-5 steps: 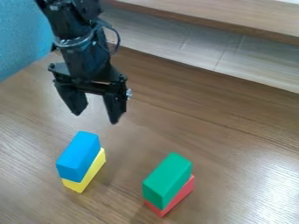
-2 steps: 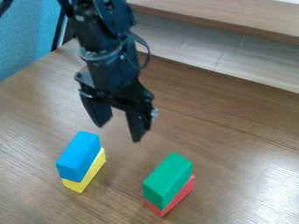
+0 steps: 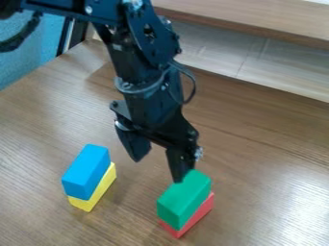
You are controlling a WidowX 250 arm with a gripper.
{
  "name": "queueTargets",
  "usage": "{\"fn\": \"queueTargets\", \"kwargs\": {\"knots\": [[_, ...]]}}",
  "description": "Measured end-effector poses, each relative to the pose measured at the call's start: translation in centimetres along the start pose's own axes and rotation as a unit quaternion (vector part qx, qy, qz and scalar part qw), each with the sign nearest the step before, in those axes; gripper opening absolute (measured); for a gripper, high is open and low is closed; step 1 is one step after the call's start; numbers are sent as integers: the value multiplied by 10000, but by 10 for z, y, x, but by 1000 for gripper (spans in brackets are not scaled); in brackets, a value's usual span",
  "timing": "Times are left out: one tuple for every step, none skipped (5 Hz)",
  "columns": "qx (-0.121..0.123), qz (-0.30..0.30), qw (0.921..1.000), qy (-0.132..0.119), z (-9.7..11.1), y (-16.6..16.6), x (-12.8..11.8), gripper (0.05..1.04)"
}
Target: Move the green block on top of the red one and put it to the left side of the table
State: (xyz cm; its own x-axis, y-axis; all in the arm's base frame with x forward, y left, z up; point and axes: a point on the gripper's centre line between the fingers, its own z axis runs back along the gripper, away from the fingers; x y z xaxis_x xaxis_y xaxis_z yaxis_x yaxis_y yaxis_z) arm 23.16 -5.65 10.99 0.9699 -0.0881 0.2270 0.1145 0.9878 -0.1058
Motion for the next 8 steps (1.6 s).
{"fn": "queueTargets", "kwargs": {"knots": [[-53,-99,9999,101,-9,-14,-1,1001],[-115,-166,9997,116,-16,-24,3,1001],[-74,-187,9995,246,-28,-32,2,1001],[35,-194,9990,392,-39,-33,0,1001],[208,-171,9983,526,-47,-32,-1,952],[388,-36,9984,407,-49,-30,1,696],[396,36,9985,379,-50,-29,-1,581],[406,204,9982,390,-45,-19,-3,581]]}}
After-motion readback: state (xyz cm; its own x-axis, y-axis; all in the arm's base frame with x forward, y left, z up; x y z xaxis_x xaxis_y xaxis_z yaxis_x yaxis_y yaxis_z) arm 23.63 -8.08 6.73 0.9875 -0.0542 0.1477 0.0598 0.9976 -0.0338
